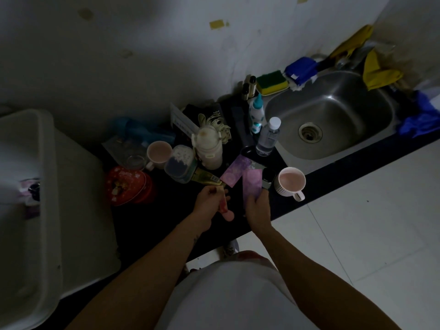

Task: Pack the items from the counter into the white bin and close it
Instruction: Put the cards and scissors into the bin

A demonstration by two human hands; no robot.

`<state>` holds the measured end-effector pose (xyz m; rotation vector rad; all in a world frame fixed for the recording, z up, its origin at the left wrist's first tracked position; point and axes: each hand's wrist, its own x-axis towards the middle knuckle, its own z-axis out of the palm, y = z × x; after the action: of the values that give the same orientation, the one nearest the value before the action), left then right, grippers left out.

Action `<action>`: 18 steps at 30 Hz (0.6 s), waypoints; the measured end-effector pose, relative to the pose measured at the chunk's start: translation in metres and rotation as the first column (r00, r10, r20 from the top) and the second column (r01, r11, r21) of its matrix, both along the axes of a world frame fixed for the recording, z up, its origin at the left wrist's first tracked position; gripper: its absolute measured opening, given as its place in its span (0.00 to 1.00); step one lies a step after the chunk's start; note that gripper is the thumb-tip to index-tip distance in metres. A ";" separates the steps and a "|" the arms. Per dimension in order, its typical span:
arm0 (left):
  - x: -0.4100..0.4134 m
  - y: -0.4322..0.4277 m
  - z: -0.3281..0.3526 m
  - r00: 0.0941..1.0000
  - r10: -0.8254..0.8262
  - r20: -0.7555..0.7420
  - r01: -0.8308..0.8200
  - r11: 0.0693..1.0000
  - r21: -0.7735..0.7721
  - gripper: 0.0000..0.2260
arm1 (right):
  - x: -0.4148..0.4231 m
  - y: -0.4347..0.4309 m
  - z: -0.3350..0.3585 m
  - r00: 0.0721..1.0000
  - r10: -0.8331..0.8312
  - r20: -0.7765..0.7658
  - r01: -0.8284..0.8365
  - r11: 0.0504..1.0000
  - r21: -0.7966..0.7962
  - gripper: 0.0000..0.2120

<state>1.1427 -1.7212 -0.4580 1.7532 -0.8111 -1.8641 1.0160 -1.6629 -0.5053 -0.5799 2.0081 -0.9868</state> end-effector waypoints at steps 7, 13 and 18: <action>0.002 -0.006 0.007 0.999 0.041 -0.013 -0.041 0.999 -0.004 0.03 | 0.004 -0.053 0.004 0.960 -0.057 0.276 0.076 0.995 -0.059 0.07; 0.008 -0.009 0.006 0.999 0.053 -0.008 -0.053 0.999 0.000 0.05 | 0.006 -0.076 -0.015 0.959 -0.187 0.215 0.143 0.968 0.206 0.17; 0.013 -0.008 0.004 0.996 0.089 -0.020 -0.089 0.996 -0.009 0.02 | 0.008 -0.083 -0.016 0.969 -0.156 0.191 0.091 0.945 0.314 0.23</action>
<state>1.1556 -1.7289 -0.4541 1.7335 -0.7219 -1.8138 1.0243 -1.7464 -0.5215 -0.1731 1.9679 -0.7552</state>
